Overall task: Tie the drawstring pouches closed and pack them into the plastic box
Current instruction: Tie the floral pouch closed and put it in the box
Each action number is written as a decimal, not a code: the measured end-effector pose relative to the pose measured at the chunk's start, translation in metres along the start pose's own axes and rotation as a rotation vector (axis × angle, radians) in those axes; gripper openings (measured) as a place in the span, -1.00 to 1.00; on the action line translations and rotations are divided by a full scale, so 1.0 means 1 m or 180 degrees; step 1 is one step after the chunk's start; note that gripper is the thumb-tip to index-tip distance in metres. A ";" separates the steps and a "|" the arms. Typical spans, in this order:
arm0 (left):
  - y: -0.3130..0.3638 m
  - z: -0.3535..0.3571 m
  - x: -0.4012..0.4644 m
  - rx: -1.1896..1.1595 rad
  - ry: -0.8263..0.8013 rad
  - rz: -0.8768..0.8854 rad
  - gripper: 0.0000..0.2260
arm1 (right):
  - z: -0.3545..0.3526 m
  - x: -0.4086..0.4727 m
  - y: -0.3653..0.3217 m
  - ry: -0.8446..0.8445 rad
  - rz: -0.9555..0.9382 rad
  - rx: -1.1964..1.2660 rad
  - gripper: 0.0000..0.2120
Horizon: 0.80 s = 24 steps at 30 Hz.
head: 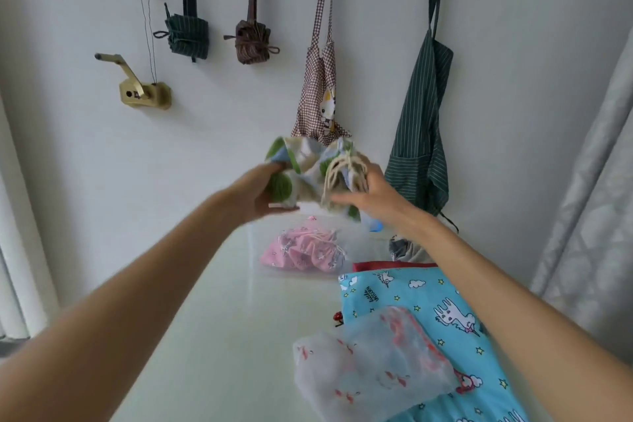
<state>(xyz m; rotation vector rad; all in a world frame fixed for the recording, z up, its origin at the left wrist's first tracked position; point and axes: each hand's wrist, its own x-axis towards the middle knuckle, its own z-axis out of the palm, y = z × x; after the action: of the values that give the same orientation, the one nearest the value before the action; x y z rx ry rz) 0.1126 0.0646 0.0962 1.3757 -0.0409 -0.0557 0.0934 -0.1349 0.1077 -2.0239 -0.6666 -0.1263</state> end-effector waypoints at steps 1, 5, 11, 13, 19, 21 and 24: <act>0.015 0.001 0.006 0.0034 0.0055 0.0142 -0.89 | 0.000 0.010 -0.006 0.0092 -0.0117 0.0117 -0.67; 0.053 0.000 0.037 0.0273 0.0358 0.0480 -0.87 | 0.010 0.068 0.007 0.0601 -0.0277 0.0147 -0.57; -0.002 -0.036 0.082 0.1785 0.0306 0.0149 -0.67 | 0.037 0.105 0.082 -0.0166 0.0708 -0.1200 -0.57; -0.023 -0.053 0.089 0.3380 0.0142 -0.0467 -0.53 | 0.036 0.102 0.102 -0.0762 0.1118 -0.1745 -0.64; -0.049 -0.038 0.090 0.4285 -0.0430 0.0225 -0.72 | 0.049 0.087 0.116 -0.0620 0.0877 -0.1801 -0.65; -0.062 -0.034 0.092 0.4619 -0.0441 -0.0017 -0.68 | 0.050 0.084 0.111 -0.0870 0.1195 -0.2087 -0.64; -0.071 -0.031 0.092 0.5205 -0.0104 -0.0124 -0.60 | 0.047 0.088 0.109 -0.1041 0.1455 -0.2196 -0.47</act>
<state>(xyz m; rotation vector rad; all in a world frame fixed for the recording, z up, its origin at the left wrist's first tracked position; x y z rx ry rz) 0.2051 0.0754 0.0207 3.0106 -0.0960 -0.0799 0.2143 -0.1028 0.0294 -2.8509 -0.3560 0.2910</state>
